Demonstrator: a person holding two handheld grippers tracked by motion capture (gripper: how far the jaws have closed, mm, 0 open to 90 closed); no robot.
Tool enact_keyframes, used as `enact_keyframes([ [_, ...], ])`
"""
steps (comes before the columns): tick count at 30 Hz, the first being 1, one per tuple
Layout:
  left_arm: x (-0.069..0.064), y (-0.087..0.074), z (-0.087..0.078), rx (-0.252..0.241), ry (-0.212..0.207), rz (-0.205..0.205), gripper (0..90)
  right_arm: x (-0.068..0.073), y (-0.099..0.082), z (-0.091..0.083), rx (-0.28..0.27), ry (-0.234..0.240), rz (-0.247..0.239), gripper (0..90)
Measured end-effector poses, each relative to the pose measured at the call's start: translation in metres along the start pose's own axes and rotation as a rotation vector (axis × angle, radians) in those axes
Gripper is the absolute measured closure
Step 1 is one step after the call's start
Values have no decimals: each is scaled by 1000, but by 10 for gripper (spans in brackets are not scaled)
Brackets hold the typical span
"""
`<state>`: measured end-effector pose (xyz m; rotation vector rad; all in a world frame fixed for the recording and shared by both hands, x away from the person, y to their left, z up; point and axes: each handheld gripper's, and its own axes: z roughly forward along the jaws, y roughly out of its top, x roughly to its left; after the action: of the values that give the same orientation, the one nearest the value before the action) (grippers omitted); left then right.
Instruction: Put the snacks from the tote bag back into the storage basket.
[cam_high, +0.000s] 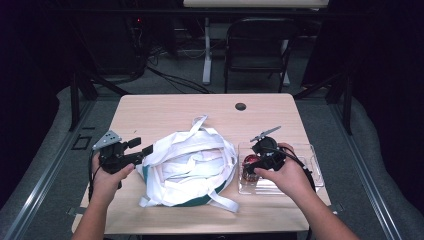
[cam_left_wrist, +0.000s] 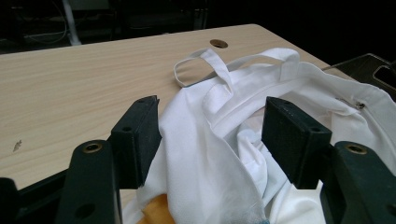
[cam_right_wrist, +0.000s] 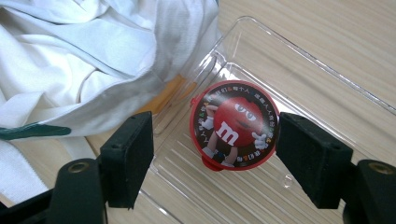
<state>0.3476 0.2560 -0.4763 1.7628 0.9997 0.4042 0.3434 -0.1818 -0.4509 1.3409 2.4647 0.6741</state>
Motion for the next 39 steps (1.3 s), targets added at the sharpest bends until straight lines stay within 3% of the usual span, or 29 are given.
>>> enact_keyframes([
  [19, -1, -1, 1, 2, -1, 2, 371, 23, -22, -20, -193, 32, -48, 328],
  [29, -2, -1, 2, 5, -3, 3, 371, 29, -38, -12, -235, 33, -70, 376],
  [39, -2, -2, 4, 9, -4, 0, 371, 28, -51, -1, -263, 38, -46, 393],
])
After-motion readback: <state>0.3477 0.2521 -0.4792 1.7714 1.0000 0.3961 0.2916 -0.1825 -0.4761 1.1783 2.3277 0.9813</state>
